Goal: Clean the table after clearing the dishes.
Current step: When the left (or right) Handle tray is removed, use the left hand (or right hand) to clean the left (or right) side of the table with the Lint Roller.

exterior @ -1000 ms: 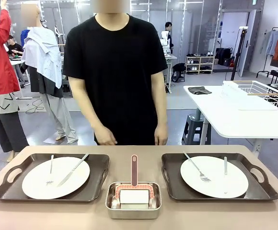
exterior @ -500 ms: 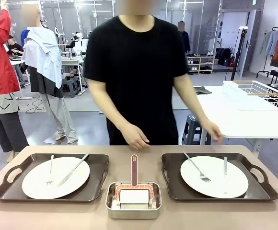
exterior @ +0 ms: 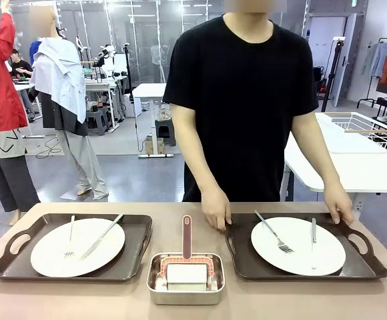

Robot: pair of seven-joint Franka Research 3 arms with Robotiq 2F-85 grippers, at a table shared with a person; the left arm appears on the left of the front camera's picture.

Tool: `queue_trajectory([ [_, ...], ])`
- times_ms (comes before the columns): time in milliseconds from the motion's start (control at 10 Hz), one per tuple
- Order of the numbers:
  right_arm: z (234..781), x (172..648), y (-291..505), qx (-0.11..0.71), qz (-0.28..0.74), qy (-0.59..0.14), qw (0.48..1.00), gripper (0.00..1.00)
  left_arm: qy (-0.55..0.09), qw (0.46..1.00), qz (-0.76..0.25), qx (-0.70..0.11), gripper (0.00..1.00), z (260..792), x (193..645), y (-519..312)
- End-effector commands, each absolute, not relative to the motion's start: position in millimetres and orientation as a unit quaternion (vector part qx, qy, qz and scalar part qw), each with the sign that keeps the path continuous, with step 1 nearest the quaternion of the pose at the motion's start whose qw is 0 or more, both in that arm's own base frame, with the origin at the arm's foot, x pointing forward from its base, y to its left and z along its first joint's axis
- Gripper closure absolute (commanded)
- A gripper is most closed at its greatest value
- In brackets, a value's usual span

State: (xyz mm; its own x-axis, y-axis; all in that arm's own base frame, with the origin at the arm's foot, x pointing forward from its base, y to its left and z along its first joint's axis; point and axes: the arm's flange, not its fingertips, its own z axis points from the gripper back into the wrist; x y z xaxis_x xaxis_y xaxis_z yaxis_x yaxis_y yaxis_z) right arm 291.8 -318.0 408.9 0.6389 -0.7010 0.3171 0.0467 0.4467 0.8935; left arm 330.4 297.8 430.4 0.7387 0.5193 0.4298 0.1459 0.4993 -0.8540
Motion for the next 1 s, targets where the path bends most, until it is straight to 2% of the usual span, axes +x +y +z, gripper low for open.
queue_trajectory([
  [0,410.1,290.7,-320.1,0.474,-0.240,-0.353,0.770,0.00,-0.345,0.790,0.115,-0.493,0.00,433.3,331.0,301.5],
  [900,410.1,290.7,-320.1,0.474,-0.240,-0.353,0.770,0.00,-0.345,0.790,0.115,-0.493,0.00,433.3,331.0,301.5],
])
